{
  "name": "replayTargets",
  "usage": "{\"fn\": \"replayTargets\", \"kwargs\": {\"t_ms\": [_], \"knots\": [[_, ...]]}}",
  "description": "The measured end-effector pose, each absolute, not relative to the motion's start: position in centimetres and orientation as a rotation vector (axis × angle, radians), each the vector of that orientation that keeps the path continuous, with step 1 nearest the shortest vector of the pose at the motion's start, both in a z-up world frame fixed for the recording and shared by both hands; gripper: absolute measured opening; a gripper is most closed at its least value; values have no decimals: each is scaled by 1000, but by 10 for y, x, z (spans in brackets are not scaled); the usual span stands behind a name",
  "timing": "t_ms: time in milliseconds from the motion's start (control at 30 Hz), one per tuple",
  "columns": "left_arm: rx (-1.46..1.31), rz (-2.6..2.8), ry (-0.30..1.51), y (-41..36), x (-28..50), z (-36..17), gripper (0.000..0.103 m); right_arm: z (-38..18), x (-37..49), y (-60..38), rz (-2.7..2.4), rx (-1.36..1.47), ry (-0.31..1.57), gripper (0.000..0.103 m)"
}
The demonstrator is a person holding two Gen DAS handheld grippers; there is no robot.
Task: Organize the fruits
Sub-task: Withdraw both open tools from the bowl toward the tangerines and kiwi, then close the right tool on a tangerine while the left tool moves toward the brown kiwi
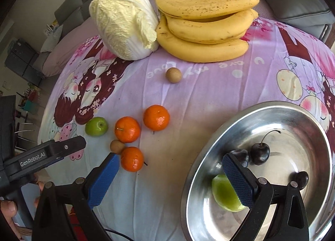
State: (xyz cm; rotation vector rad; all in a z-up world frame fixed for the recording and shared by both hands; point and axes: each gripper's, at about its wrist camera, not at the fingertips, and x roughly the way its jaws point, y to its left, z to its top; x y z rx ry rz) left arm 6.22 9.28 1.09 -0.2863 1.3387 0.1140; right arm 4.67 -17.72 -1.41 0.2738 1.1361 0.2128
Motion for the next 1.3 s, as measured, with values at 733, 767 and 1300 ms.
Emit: {"fn": "replayTargets", "kwargs": {"t_ms": [733, 767, 1300], "knots": [[-298, 93, 1381, 86, 56, 0, 97, -32, 60, -137, 257, 238, 1225, 100], [-297, 92, 1386, 87, 56, -2, 97, -34, 60, -136, 257, 231, 1229, 100], [-324, 76, 1395, 77, 74, -28, 98, -48, 66, -117, 292, 185, 1251, 101]]}}
